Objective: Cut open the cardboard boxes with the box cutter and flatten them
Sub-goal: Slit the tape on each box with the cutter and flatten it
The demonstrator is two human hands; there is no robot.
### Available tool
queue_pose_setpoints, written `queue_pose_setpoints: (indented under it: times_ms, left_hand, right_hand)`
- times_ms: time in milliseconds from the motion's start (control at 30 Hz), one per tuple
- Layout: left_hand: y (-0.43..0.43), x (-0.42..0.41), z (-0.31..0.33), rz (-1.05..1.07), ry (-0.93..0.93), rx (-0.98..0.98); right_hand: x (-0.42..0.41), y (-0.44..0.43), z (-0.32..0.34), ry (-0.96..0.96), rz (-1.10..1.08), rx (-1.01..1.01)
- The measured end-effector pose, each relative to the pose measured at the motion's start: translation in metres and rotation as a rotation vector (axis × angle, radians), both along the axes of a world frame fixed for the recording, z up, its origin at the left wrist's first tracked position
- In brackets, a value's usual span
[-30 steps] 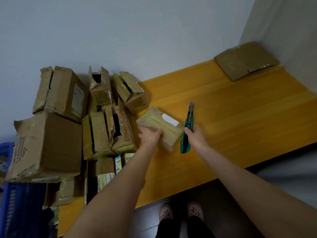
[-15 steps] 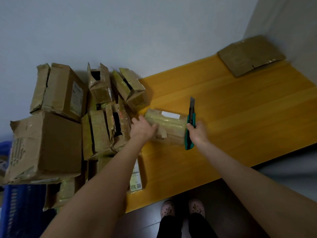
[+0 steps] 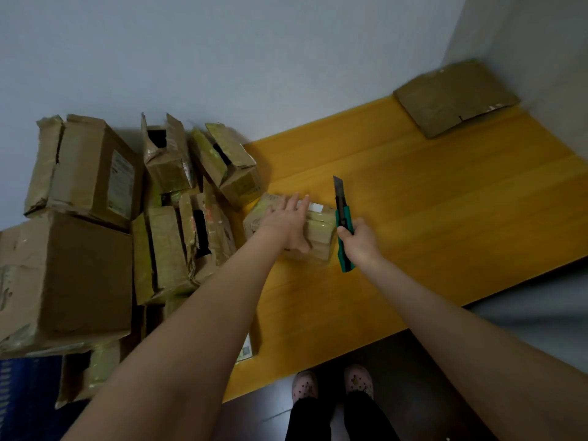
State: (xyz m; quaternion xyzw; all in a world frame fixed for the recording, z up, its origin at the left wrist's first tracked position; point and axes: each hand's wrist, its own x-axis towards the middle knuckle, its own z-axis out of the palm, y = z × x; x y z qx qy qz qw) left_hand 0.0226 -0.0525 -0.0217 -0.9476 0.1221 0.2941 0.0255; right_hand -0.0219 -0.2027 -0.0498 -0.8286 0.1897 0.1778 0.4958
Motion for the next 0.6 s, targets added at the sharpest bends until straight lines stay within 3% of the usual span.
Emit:
queue_pose_setpoints:
  times_ms: [233,367,600]
  left_hand:
    - [-0.002,0.009,0.004,-0.135,0.096,0.229]
    - [-0.007,0.007,0.005,-0.225,0.034,0.311]
    - [0.001,-0.028,-0.013,-0.177,-0.082,0.231]
  right_hand:
    - [-0.003,-0.004,-0.009,0.030,-0.025,0.047]
    - [-0.006,-0.005,-0.008,0.057,-0.018,0.093]
    - [-0.011,-0.007,0.001,0.080,-0.040,0.147]
